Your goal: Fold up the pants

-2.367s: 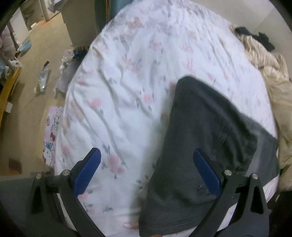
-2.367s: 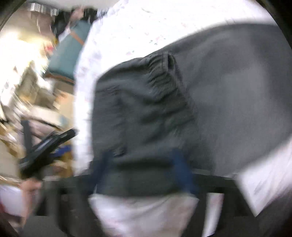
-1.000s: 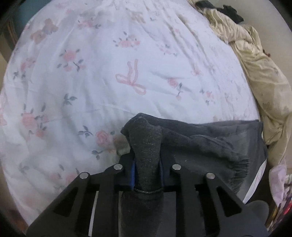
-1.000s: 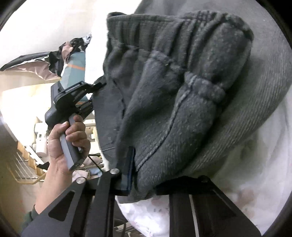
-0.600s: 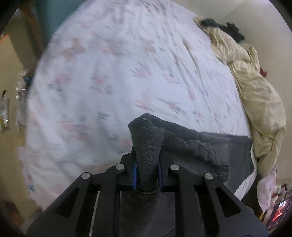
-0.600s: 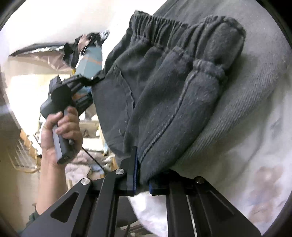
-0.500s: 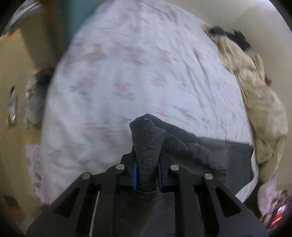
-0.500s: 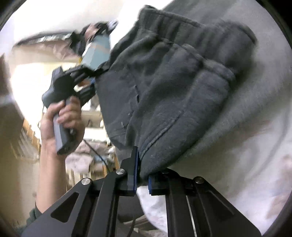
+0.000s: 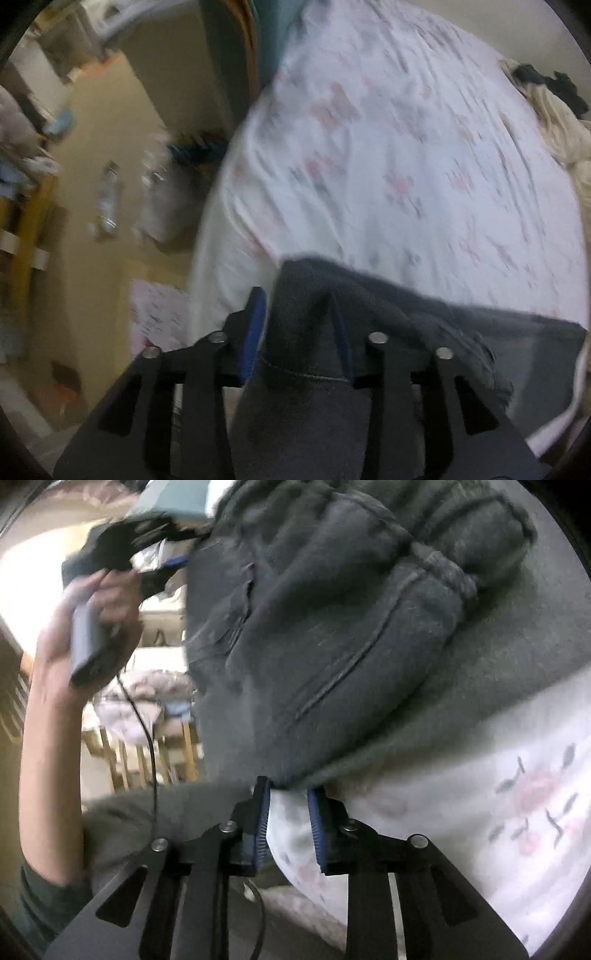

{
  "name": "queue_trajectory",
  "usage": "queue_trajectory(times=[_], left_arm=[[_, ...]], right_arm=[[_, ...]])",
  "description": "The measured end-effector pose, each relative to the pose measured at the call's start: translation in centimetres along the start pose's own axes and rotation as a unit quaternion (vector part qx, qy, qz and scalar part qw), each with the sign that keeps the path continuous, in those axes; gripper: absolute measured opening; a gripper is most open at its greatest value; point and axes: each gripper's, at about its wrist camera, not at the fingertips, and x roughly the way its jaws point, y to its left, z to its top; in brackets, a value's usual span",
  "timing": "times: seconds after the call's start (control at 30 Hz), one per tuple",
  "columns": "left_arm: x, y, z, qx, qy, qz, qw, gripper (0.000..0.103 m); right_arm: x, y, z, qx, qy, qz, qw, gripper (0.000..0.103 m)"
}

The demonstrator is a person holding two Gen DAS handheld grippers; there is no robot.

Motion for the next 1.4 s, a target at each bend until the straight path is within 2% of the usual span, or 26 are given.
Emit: queue_trajectory(times=[0.03, 0.07, 0.1, 0.13, 0.23, 0.27, 0.33, 0.37, 0.4, 0.53, 0.57, 0.63, 0.73, 0.83, 0.87, 0.93, 0.97, 1.0, 1.03, 1.1, 1.2, 1.3, 1.4], left_arm=[[-1.3, -0.2, 0.2, 0.000, -0.026, 0.013, 0.9996, 0.062], [-2.1, -0.3, 0.1, -0.001, -0.043, 0.017, 0.9989, 0.076], [-3.3, -0.7, 0.0, 0.000, -0.066, 0.012, 0.9977, 0.079], [-4.7, -1.5, -0.5, 0.004, -0.087, -0.008, 0.9961, 0.082], [-6.8, -3.9, -2.2, 0.020, -0.083, -0.064, 0.9943, 0.083], [-7.1, -4.6, -2.7, 0.027, -0.079, -0.072, 0.9939, 0.083], [-8.0, -6.3, -4.6, 0.047, -0.078, -0.084, 0.9923, 0.083], [-8.2, -7.2, -5.6, 0.057, -0.077, -0.085, 0.9917, 0.083], [-8.4, -7.8, -6.7, 0.063, -0.076, -0.087, 0.9913, 0.083], [-8.3, -8.8, -10.6, 0.054, -0.037, -0.147, 0.9870, 0.083], [-8.5, -9.0, -11.4, 0.047, -0.030, -0.148, 0.9874, 0.083], [-7.7, -9.3, -13.4, 0.048, -0.018, -0.126, 0.9907, 0.083], [-5.4, -10.4, -15.6, 0.065, 0.015, -0.088, 0.9939, 0.083], [-0.6, -12.0, -17.3, 0.079, 0.102, -0.111, 0.9855, 0.083], [0.5, -12.7, -17.6, 0.095, 0.110, -0.092, 0.9852, 0.086], [1.3, -13.6, -18.0, 0.113, 0.100, -0.081, 0.9852, 0.094], [1.4, -13.9, -18.2, 0.117, 0.099, -0.079, 0.9850, 0.097], [1.4, -14.2, -18.3, 0.124, 0.097, -0.072, 0.9848, 0.097], [1.3, -14.5, -18.5, 0.131, 0.095, -0.067, 0.9845, 0.097], [1.2, -14.6, -18.5, 0.130, 0.095, -0.067, 0.9846, 0.097], [1.1, -14.8, -18.5, 0.126, 0.098, -0.069, 0.9847, 0.097], [1.0, -14.9, -18.3, 0.131, 0.098, -0.067, 0.9843, 0.097], [1.0, -14.6, -18.0, 0.129, 0.100, -0.072, 0.9841, 0.097]], right_arm=[[-1.0, 0.1, 0.1, -0.005, -0.007, 0.004, 1.000, 0.028], [-1.8, 0.1, 0.1, -0.007, -0.017, 0.010, 1.000, 0.034], [-2.8, -0.1, 0.0, -0.009, -0.029, 0.014, 0.999, 0.041], [-3.9, -0.2, -0.1, -0.011, -0.041, 0.016, 0.999, 0.045], [-7.6, -0.8, 0.4, -0.013, -0.083, 0.025, 0.996, 0.053], [-9.2, -1.6, 0.3, -0.005, -0.103, 0.022, 0.994, 0.058], [-11.7, -3.1, -0.3, 0.023, -0.147, 0.022, 0.989, 0.071], [-13.3, -4.4, -0.6, 0.049, -0.177, 0.018, 0.983, 0.082], [-14.5, -5.7, -0.9, 0.074, -0.203, 0.012, 0.976, 0.088], [-18.1, -11.2, -1.4, 0.172, -0.269, -0.020, 0.948, 0.088], [-18.5, -11.6, -1.0, 0.182, -0.276, -0.027, 0.943, 0.088], [-19.7, -13.5, -0.3, 0.206, -0.290, -0.046, 0.933, 0.088], [-20.6, -16.1, 1.2, 0.239, -0.301, -0.042, 0.922, 0.088], [-21.5, -18.6, 2.4, 0.258, -0.308, 0.001, 0.916, 0.088], [-21.8, -18.8, 2.4, 0.261, -0.314, 0.007, 0.913, 0.088], [-23.8, -19.2, 2.6, 0.252, -0.345, -0.008, 0.904, 0.087], [-25.4, -19.5, 2.4, 0.252, -0.375, -0.026, 0.892, 0.087], [-27.0, -20.3, 2.3, 0.264, -0.406, -0.033, 0.874, 0.087], [-27.5, -20.2, 2.3, 0.277, -0.420, -0.032, 0.864, 0.087], [-29.4, -22.6, 3.1, 0.317, -0.439, -0.008, 0.841, 0.087], [-32.4, -24.6, 4.9, 0.338, -0.450, 0.011, 0.826, 0.087], [-35.6, -24.9, 6.4, 0.321, -0.476, -0.020, 0.818, 0.086], [-37.7, -25.5, 6.6, 0.321, -0.510, -0.036, 0.797, 0.080]])
